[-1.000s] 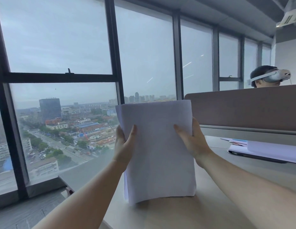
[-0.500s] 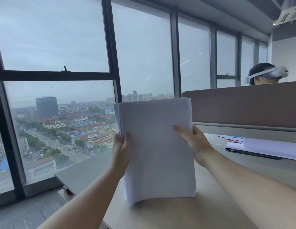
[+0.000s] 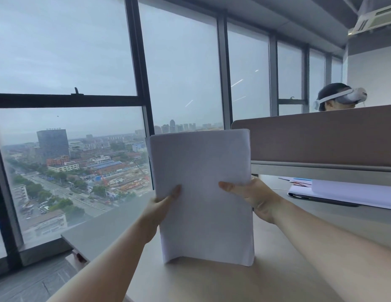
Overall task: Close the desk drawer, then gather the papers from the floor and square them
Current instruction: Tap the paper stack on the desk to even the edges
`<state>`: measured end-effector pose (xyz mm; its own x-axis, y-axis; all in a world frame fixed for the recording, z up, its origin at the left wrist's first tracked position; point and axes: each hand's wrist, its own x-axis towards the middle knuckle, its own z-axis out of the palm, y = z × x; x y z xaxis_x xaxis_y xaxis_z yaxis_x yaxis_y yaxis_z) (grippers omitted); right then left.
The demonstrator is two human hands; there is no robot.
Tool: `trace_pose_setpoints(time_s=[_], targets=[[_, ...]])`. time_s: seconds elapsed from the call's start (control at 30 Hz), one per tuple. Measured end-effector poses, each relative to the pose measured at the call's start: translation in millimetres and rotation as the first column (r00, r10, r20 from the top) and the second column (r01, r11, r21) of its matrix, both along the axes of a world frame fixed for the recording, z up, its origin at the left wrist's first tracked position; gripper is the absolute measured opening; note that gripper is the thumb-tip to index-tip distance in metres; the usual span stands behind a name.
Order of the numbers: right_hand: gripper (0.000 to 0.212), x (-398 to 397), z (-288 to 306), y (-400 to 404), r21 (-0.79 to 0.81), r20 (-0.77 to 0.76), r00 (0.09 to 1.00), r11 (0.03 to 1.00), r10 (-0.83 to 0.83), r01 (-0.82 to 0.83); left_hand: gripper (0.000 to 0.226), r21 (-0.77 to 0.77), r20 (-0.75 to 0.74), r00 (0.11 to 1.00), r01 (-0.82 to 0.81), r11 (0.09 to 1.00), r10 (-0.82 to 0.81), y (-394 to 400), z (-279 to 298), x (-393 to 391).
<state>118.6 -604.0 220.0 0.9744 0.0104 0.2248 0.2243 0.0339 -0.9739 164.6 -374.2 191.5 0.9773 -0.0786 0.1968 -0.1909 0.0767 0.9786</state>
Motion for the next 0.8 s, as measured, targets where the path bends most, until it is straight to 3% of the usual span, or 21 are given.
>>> trace_pose_setpoints(time_s=[0.07,0.17,0.3,0.4,0.53,0.67,0.8], targets=[[0.052,0.0,-1.2,-0.6,-0.021,-0.004,1.000,1.000,-0.003,0.003,0.026,-0.004,0.006,1.000,-0.023,1.000,0.023,1.8,-2.9,0.8],[0.033,0.3,-5.6,-3.0,-0.052,-0.034,0.999,0.999,-0.013,0.011,0.031,-0.010,0.011,1.000,-0.009,1.000,0.009,5.4,-6.6,4.0],[0.029,2.5,-14.9,-6.6,-0.142,-0.088,0.996,0.990,-0.021,0.008,0.023,-0.015,0.031,0.999,0.012,1.000,-0.012,10.8,-12.2,5.4],[0.020,3.5,-20.1,-9.4,-0.192,-0.086,0.996,0.981,-0.025,0.008,0.009,0.036,0.044,0.996,-0.073,0.997,0.072,13.4,-17.5,10.9],[0.021,11.5,-25.3,-5.5,-0.165,-0.058,0.991,0.981,-0.117,0.106,0.025,0.188,0.140,0.971,-0.219,0.957,0.194,10.9,-21.0,19.7],[0.016,18.7,-34.9,2.5,-0.114,-0.087,0.982,0.981,-0.169,0.158,0.032,0.334,0.263,0.913,-0.389,0.858,0.312,-0.7,-19.0,30.9],[0.024,33.0,-55.5,6.2,-0.087,-0.158,0.956,0.968,-0.247,0.236,0.015,0.488,0.180,0.919,-0.393,0.780,0.351,-7.6,-27.4,44.9]])
